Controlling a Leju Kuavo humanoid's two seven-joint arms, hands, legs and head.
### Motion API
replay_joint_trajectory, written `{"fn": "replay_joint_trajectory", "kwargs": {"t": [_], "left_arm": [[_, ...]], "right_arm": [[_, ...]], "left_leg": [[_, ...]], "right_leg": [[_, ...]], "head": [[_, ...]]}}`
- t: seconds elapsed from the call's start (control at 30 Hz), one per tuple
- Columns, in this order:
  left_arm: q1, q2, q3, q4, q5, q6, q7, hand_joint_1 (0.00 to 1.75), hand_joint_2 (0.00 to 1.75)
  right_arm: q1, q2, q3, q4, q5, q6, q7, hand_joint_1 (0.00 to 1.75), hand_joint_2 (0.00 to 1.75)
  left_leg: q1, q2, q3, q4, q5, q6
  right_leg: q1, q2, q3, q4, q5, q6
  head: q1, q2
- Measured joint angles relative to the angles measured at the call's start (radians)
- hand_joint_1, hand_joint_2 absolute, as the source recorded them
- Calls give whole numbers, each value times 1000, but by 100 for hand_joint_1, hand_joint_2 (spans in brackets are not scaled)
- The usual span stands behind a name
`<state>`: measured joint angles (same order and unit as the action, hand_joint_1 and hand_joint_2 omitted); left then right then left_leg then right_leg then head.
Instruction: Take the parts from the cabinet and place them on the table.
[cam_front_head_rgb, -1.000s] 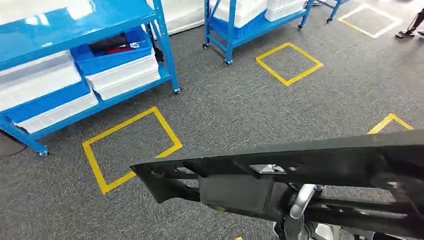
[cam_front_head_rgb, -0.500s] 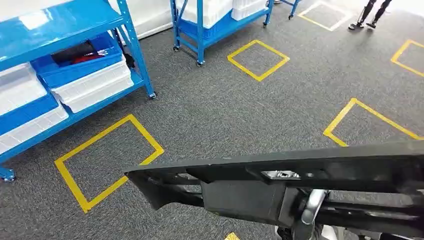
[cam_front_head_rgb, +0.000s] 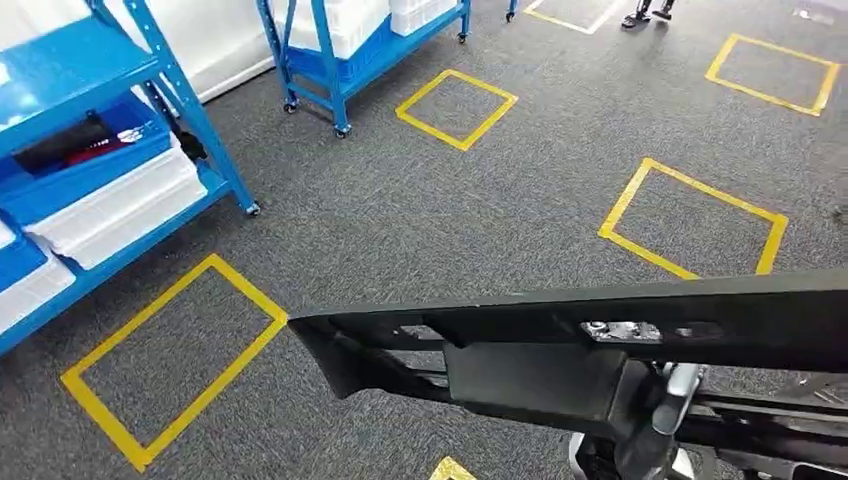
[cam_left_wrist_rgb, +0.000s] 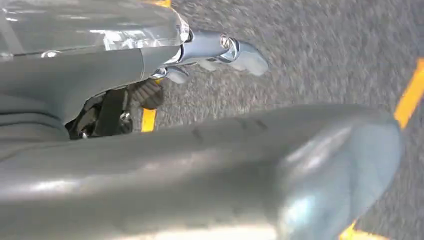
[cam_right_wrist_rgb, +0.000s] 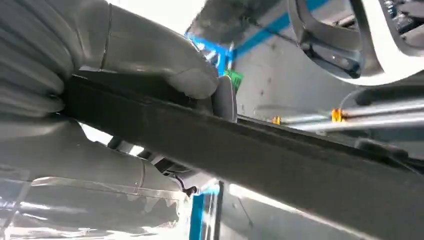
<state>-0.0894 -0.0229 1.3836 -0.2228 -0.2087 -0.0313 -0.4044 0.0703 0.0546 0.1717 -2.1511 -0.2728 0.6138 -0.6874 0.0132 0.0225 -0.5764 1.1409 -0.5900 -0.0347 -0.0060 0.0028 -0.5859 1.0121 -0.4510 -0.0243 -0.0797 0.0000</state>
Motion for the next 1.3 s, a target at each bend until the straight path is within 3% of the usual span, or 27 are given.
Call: {"fn": "replay_joint_trajectory", "kwargs": {"t": [0.07, 0.1, 0.13, 0.2, 0.23, 0.27, 0.4, 0.43, 0.47, 0.5, 0.57, 0.6, 0.63, 0.7, 0.73, 0.77, 0.9, 0.93, 0.97, 1.0, 1.07, 1.1, 1.13, 1.17, 1.23, 1.27, 1.3], "left_arm": [[4, 9, 1, 0, 1, 0, 0, 0, 0], [6, 11, 2, 0, 1, 0, 1, 0, 0], [6, 12, 2, 0, 3, 0, 1, 0, 0], [6, 16, 3, 0, 2, 0, 1, 0, 0], [7, 17, 3, 0, 2, -1, 2, 0, 0], [7, 22, 5, 0, 2, 1, 2, 0, 0], [2, 25, 12, -6, -6, 11, 8, 0, 0], [1, 25, 13, -6, -6, 11, 8, 0, 0], [2, 25, 13, -8, -9, 11, 8, 0, 0], [5, 26, 12, -9, -9, 11, 7, 0, 0], [15, 31, 7, -12, -9, 7, 7, 0, 0], [16, 36, 3, -14, -9, 5, 9, 0, 0], [16, 41, 0, -15, -9, 5, 13, 0, 0], [15, 59, -7, -18, -9, 5, 22, 0, 0], [14, 67, -9, -19, -9, 5, 29, 0, 0], [13, 81, -9, -22, -9, 3, 34, 0, 0], [3, 101, -14, -24, -9, -11, 33, 0, 0], [1, 106, -19, -25, -8, -14, 32, 0, 0], [1, 106, -23, -24, -9, -19, 31, 0, 0], [3, 111, -27, -24, -11, -28, 28, 0, 0], [4, 119, -34, -24, -12, -43, 25, 0, 0], [4, 120, -34, -24, -12, -45, 26, 0, 0], [5, 120, -34, -24, -12, -45, 29, 0, 0], [4, 119, -34, -24, -8, -44, 34, 0, 0], [4, 116, -34, -24, -9, -40, 47, 0, 0], [4, 113, -34, -24, -9, -39, 54, 0, 0], [5, 107, -34, -24, -9, -37, 56, 0, 0]], "right_arm": [[1, 2, -1, 0, 0, 0, 0, 175, 175], [1, 2, -1, 0, 0, 0, 0, 175, 175], [1, 2, -2, 0, 0, 0, 0, 175, 175], [1, 3, -3, 0, 0, 0, 0, 175, 175], [1, 4, -4, 0, 0, 0, 0, 175, 175], [1, 5, -5, 0, 0, -4, 0, 175, 175], [6, 5, -5, 1, -27, -20, 0, 175, 175], [7, 4, -5, 2, -37, -15, 0, 175, 175], [4, 5, -5, 3, -49, -5, 0, 175, 175], [4, 5, -7, 6, -55, 9, 0, 175, 175], [8, 8, -21, 14, -61, 34, 0, 175, 175], [12, 11, -31, 17, -61, 44, 0, 175, 175], [19, 16, -42, 19, -53, 53, 0, 175, 175], [32, 35, -59, 18, -30, 62, 0, 175, 175], [31, 46, -67, 19, -29, 78, 0, 175, 175], [25, 60, -79, 21, -30, 106, 0, 175, 175], [10, 133, -150, 27, -1, 220, 0, 175, 175], [5, 147, -162, 24, 14, 223, 0, 175, 175], [-1, 158, -167, 20, 30, 215, 0, 175, 175], [-3, 169, -167, 14, 50, 203, 0, 175, 175], [0, 188, -173, -7, 90, 171, 0, 175, 175], [1, 194, -175, -20, 106, 159, 0, 175, 175], [2, 197, -175, -33, 120, 150, 0, 175, 175], [1, 198, -175, -40, 127, 141, 0, 175, 175], [-3, 198, -164, -43, 139, 115, 0, 175, 175], [-6, 198, -153, -43, 147, 93, 0, 175, 175], [-12, 195, -141, -43, 156, 70, 0, 175, 175]], "left_leg": [[0, -13, -75, 155, -55, -2], [-1, -14, -90, 178, -49, -1], [-1, -14, -81, 152, -20, 1], [-1, -30, -14, -9, 78, 9], [-1, -67, 19, -90, 114, 14], [2, -113, 28, -116, 98, 19], [-5, -76, 36, -134, 107, 34], [4, -61, 40, -145, 116, 42], [2, -50, 42, -149, 117, 46], [-1, -36, 41, -149, 116, 52], [-5, -7, 41, -149, 115, 54], [-5, 7, 41, -148, 113, 53], [-5, 19, 42, -148, 112, 52], [-5, 39, 46, -148, 108, 46], [-5, 49, 50, -147, 104, 42], [-12, 57, 52, -143, 98, 34], [-10, 90, 61, -144, 93, 12], [-4, 71, 58, -137, 84, 4], [-1, 32, 49, -110, 61, 3], [1, 8, 19, -42, 20, 2], [2, -12, -60, 123, -54, -3], [3, -14, -89, 181, -66, -5], [3, -14, -95, 185, -50, -5], [3, -15, -78, 143, -14, -4], [8, -33, -4, -28, 84, -1], [12, -78, 24, -102, 101, 3], [9, -91, 31, -124, 92, 6]], "right_leg": [[4, 25, -1, 2, 0, -2], [5, 38, -2, 3, 0, -2], [6, 51, -1, 5, 0, -2], [6, 77, 0, 11, -1, 0], [4, 87, -2, 13, -3, 2], [8, 96, -7, 16, -3, 8], [-3, 141, -19, 10, 10, 37], [-2, 115, -20, 22, 3, 37], [4, 59, -38, 55, -25, 41], [3, 31, -68, 118, -64, 45], [-4, 9, -142, 271, -129, 52], [-7, 7, -160, 307, -133, 54], [-9, 4, -155, 296, -116, 55], [-11, -10, -83, 163, -43, 54], [-10, -33, -30, 70, -7, 51], [-2, -77, -3, 12, -14, 44], [7, -30, -8, 11, -6, 18], [-2, -22, -2, 3, 1, 8], [-1, -14, -1, 1, 2, 3], [0, -5, -2, 1, 2, -2], [3, 15, -3, 1, 2, -6], [5, 28, -4, 3, 2, -6], [5, 41, -3, 4, 2, -6], [5, 53, -2, 6, 2, -5], [4, 79, -1, 12, -1, -1], [2, 89, -4, 16, -3, 3], [8, 102, -12, 24, -3, 10]], "head": [[0, 0], [0, 0], [0, 0], [0, 0], [0, 0], [0, 0], [0, 0], [0, 0], [0, 0], [0, 0], [0, 0], [0, 0], [0, 0], [0, 0], [0, 0], [0, 0], [0, 0], [0, 0], [0, 0], [0, 0], [0, 0], [0, 0], [0, 0], [0, 0], [0, 0], [0, 0], [0, 0]]}}
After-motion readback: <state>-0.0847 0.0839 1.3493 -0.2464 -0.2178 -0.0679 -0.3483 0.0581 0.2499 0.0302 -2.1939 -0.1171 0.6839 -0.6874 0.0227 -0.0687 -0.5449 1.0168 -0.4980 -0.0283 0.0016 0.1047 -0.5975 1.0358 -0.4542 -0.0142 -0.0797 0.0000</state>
